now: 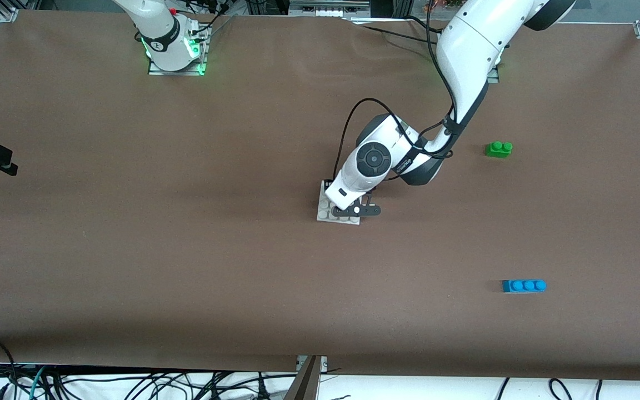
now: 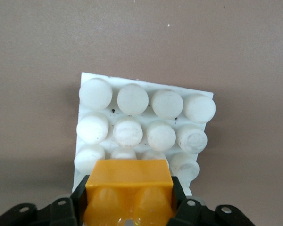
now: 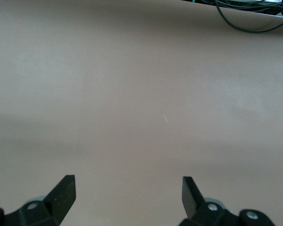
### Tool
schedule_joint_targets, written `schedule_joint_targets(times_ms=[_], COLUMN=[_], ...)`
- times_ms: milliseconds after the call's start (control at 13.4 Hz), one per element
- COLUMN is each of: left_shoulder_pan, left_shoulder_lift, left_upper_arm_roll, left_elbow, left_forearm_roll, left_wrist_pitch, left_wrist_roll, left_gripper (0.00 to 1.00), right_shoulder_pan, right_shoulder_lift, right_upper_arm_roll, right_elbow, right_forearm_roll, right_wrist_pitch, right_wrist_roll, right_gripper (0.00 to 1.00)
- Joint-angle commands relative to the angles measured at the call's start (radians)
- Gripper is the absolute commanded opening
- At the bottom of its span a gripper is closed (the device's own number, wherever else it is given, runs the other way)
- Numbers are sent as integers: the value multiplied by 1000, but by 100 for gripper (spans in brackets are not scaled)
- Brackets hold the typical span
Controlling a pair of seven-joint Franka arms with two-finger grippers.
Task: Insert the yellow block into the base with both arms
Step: 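Carry the yellow brick with the left gripper over the base plate, then press the yellow brick down onto the base plate studs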
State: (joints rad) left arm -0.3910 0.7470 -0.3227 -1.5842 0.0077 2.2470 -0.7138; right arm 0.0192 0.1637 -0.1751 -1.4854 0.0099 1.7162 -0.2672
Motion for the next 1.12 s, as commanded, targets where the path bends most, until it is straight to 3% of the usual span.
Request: schedule_joint_targets(times_ms=[0,1044], left_shoulder_pan=[-26,-62], left_shoulder_lift=[20,60], left_upper_arm_roll=[14,40], left_elbow=[35,73], left_forearm_roll=[26,28], left_wrist_pitch=[-3,0], left_wrist_roll=[-27,-45], left_gripper=[0,0], right_shoulder_pan=[-8,-8], right_shoulder_lift=[3,2], right_upper_arm_roll=[3,3], right_elbow=[16,16], right_forearm_roll=[5,4], right_wrist_pitch=[-17,-29], right_wrist_roll=[-12,-4], right_gripper=[100,100])
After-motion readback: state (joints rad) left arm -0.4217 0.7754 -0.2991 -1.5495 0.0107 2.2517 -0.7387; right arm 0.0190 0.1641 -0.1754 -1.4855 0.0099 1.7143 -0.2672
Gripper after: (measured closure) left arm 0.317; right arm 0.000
